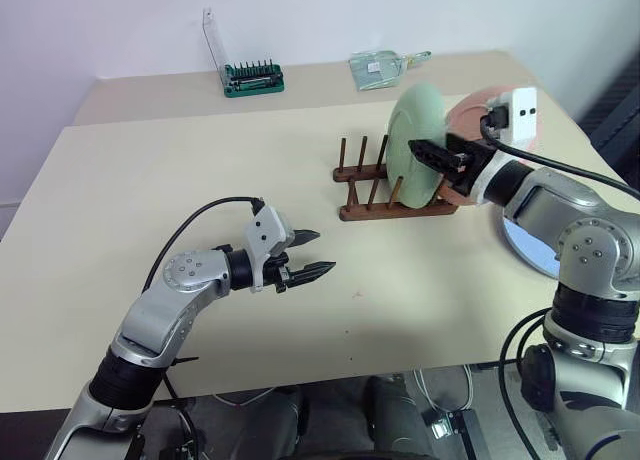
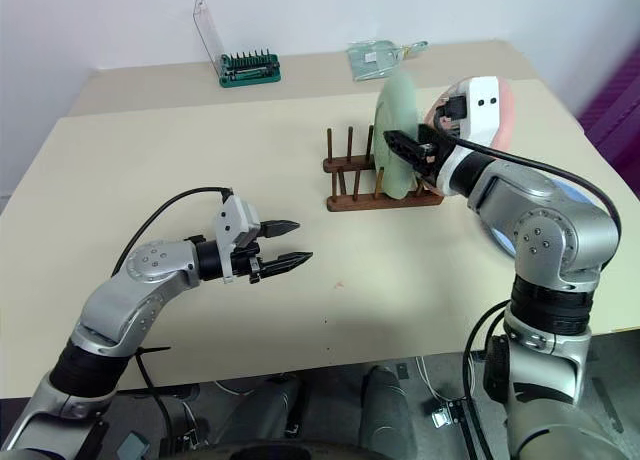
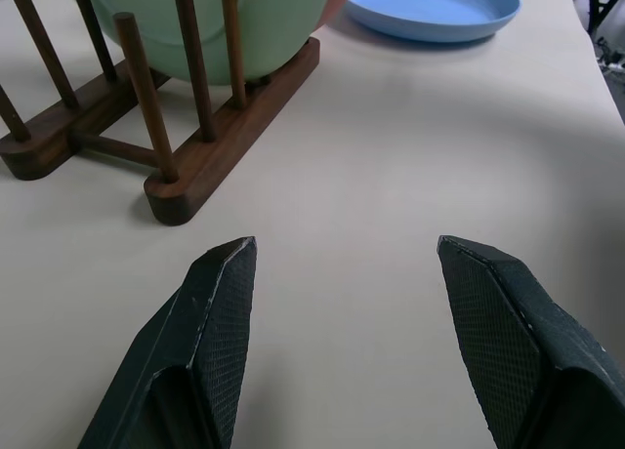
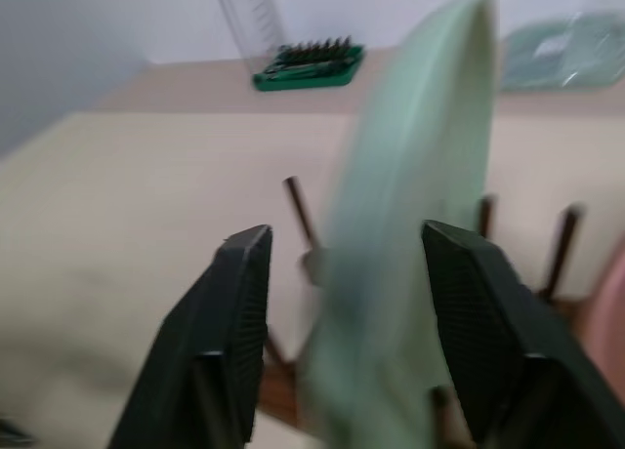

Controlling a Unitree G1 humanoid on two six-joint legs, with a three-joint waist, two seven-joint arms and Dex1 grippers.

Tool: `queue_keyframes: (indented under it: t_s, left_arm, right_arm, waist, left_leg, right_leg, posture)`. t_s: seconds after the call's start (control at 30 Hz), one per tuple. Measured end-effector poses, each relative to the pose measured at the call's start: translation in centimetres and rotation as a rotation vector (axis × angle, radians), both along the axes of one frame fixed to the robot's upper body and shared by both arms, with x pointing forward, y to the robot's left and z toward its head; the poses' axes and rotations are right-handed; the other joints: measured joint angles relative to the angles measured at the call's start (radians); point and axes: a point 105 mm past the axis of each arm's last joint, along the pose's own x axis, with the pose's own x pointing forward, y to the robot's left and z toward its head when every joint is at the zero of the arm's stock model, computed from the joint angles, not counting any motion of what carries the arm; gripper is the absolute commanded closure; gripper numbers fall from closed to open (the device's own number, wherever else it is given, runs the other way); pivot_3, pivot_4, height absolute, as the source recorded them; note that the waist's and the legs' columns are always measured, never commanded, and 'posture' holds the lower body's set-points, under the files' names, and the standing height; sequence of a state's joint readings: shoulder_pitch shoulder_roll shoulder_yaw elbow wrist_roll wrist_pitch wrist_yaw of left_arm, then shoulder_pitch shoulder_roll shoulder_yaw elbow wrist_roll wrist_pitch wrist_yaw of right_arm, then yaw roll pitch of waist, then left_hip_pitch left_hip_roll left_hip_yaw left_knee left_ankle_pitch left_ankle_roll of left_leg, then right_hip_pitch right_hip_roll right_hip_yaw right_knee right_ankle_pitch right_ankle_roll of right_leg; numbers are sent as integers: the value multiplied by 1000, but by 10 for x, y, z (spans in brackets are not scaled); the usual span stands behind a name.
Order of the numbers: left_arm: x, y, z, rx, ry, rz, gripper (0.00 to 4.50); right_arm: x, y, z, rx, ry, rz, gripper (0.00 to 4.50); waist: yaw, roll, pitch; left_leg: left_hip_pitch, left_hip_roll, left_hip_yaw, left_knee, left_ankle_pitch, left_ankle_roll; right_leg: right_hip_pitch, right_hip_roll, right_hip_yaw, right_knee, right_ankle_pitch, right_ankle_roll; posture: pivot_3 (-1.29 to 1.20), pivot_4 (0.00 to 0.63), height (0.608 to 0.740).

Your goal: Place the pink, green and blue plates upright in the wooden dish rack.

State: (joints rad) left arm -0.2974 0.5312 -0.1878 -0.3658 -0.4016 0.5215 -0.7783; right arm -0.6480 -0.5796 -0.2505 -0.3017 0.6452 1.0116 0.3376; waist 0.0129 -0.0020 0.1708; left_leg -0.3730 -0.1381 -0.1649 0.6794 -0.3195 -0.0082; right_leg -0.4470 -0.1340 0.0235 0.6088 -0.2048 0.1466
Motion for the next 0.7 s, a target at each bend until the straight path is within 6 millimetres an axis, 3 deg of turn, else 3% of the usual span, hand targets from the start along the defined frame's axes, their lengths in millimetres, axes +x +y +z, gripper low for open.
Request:
queue_keyframes:
  t_s: [0.1, 0.17, 0.33, 0.43, 0.53, 0.7]
  left_arm:
    - [0, -1, 0, -2, -1, 0, 1466]
    - [1, -2, 3, -5, -9, -5, 1466]
    - [2, -2, 6, -1, -20, -15, 1466]
    - [0, -5, 4, 9, -13, -43, 1466]
    - [-1, -9, 1, 11, -1, -72, 1466]
    - [2, -14, 6, 6, -27, -95, 1466]
  right_arm:
    - [-4, -3, 11, -77, -75, -1, 2323]
    - [-14, -16, 15, -173, -121, -8, 2323]
    - [-59, -75, 41, -279, -221, -57, 2323]
    - [-88, -110, 9, -323, -60, -84, 1487]
    - [-106, -125, -34, -357, 130, -88, 60]
    - [-106, -139, -86, -535, 297, -168, 60]
  waist:
    - [-1, 0, 0]
    - [6, 0, 0]
    - [26, 0, 0]
    - [31, 0, 0]
    - [23, 3, -1]
    - [20, 4, -2]
  left_leg:
    - [0, 0, 0, 0, 0, 0]
    - [-1, 0, -1, 0, 0, 0]
    - [0, 0, 0, 0, -1, 2]
    - [1, 0, -1, 1, -2, 3]
    - [2, 1, 4, 1, -2, 4]
    - [4, 4, 8, 1, -2, 4]
  right_leg:
    - [0, 0, 0, 0, 0, 0]
    - [0, 0, -1, -1, 0, 0]
    - [4, 0, -1, -7, 0, 1]
    - [7, 0, -2, -9, 1, 2]
    - [6, 0, 1, -10, 2, 3]
    - [7, 2, 2, -10, 3, 3]
  posture:
    - [0, 150, 740]
    - [0, 150, 740]
    - [0, 150, 740]
    - [0, 150, 740]
    - [0, 150, 740]
    - [0, 150, 740]
